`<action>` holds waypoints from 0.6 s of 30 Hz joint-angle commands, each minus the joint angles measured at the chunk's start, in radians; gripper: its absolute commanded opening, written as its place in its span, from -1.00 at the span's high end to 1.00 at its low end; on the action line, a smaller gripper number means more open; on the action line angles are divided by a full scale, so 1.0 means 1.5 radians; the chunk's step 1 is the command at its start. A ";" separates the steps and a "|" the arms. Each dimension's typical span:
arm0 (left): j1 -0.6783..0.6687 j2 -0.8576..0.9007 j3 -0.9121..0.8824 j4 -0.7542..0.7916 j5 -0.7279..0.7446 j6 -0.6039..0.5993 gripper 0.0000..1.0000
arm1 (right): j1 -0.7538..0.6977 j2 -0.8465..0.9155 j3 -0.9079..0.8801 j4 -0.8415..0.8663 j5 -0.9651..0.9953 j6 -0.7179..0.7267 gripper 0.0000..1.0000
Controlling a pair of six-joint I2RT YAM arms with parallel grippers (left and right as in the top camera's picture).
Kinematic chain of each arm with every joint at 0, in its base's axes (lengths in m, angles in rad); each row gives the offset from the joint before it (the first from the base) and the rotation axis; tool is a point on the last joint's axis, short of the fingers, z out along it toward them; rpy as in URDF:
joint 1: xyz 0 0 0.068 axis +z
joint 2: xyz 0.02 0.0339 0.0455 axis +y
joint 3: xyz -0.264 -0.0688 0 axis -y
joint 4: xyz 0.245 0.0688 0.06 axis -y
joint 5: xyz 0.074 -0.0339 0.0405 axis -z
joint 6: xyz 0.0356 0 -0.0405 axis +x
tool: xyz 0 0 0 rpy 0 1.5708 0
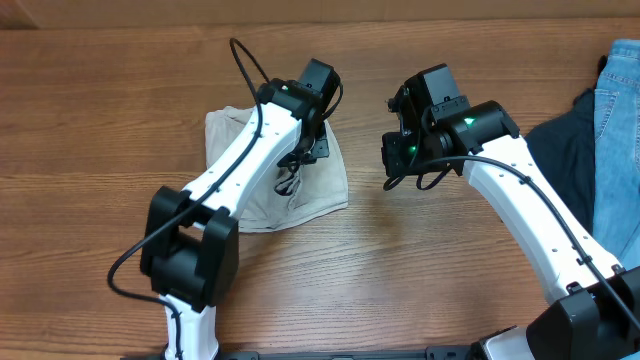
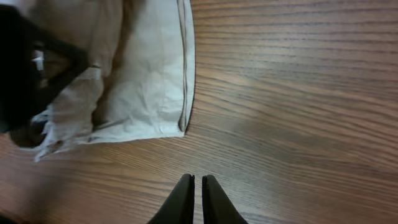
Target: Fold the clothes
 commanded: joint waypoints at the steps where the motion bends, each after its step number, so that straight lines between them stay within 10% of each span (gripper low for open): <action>1: -0.001 0.040 0.018 0.018 0.024 -0.107 0.26 | -0.003 -0.014 0.016 -0.003 0.002 0.003 0.81; 6: 0.010 0.044 0.032 0.056 0.080 -0.107 -0.19 | -0.002 -0.014 0.016 -0.014 0.005 0.003 0.81; 18: 0.162 -0.014 0.065 0.021 0.173 0.020 -0.22 | 0.002 -0.013 0.014 -0.007 -0.046 -0.032 0.82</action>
